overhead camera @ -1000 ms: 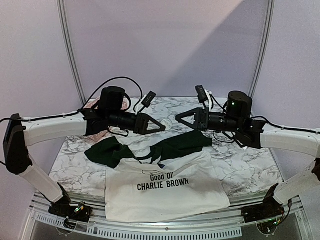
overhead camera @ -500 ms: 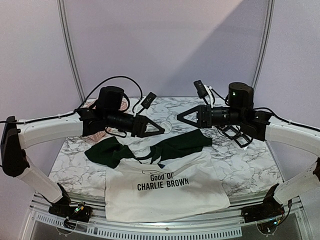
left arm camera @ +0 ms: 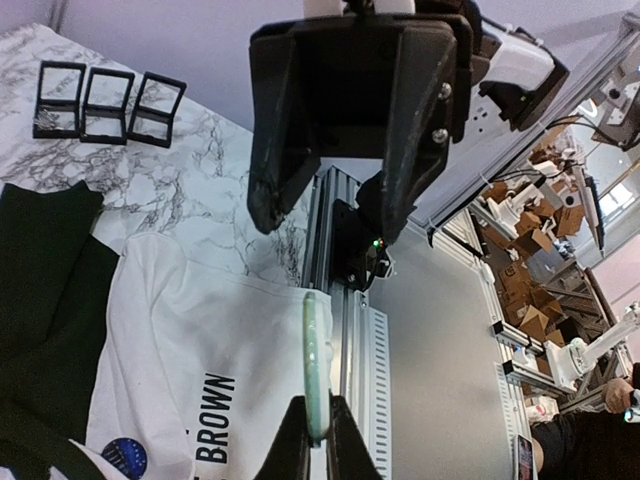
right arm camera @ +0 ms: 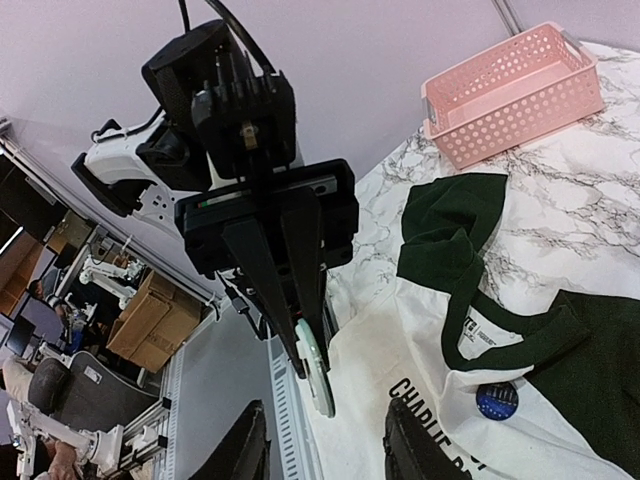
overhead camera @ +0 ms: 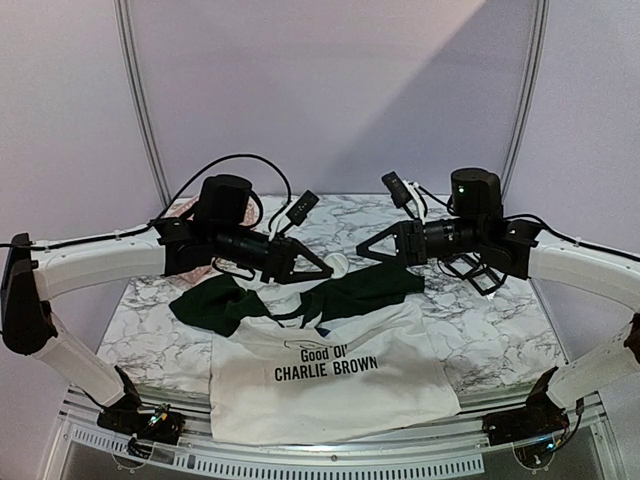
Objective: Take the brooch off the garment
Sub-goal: Pass from the left arm to the right
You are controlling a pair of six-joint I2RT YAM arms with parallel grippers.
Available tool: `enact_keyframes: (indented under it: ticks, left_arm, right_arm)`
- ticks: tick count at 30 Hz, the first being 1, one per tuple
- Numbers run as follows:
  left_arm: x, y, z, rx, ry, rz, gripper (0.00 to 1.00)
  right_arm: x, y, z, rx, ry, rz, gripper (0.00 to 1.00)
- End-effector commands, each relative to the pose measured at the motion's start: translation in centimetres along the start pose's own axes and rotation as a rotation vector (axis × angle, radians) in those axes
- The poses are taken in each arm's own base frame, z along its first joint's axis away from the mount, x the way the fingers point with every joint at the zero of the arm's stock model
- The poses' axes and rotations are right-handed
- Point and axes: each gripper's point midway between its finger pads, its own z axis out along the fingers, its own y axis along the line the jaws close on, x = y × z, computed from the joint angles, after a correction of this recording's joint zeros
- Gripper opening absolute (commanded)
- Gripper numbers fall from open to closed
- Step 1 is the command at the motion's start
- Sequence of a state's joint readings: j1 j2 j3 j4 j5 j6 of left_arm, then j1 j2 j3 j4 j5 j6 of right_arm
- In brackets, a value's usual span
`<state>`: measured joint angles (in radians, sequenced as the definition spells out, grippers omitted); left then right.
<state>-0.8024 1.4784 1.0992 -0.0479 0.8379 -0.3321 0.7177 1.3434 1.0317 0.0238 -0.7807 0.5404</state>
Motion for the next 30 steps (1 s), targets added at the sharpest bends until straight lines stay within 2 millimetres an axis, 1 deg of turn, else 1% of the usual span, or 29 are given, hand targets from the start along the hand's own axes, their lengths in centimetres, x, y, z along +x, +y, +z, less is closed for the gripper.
enact_keyframes:
  ticks: [1, 5, 10, 14, 18, 30]
  left_arm:
    - [-0.1, -1.1, 0.3, 0.015, 0.018, 0.024, 0.0]
    - [0.0, -1.2, 0.4, 0.021, 0.025, 0.023, 0.0]
    - [0.1, -1.2, 0.5, 0.02, 0.028, 0.022, 0.0]
    - [0.2, -1.2, 0.6, 0.017, 0.034, 0.018, 0.0]
    - [0.2, -1.2, 0.6, 0.017, 0.034, 0.021, 0.0]
    - [0.2, -1.2, 0.6, 0.012, 0.032, 0.023, 0.0]
  right_arm:
    - [0.1, 0.4, 0.8, -0.032, 0.027, 0.002, 0.36]
    - [0.3, 0.2, 1.4, -0.036, 0.043, 0.008, 0.34]
    - [0.5, 0.6, 1.9, -0.056, 0.054, 0.008, 0.32]
    - [0.9, 0.7, 2.5, -0.062, 0.074, 0.011, 0.28]
    - [1.0, 0.9, 2.7, -0.07, 0.08, 0.009, 0.22]
    - [1.5, 0.7, 3.2, -0.073, 0.096, 0.015, 0.15]
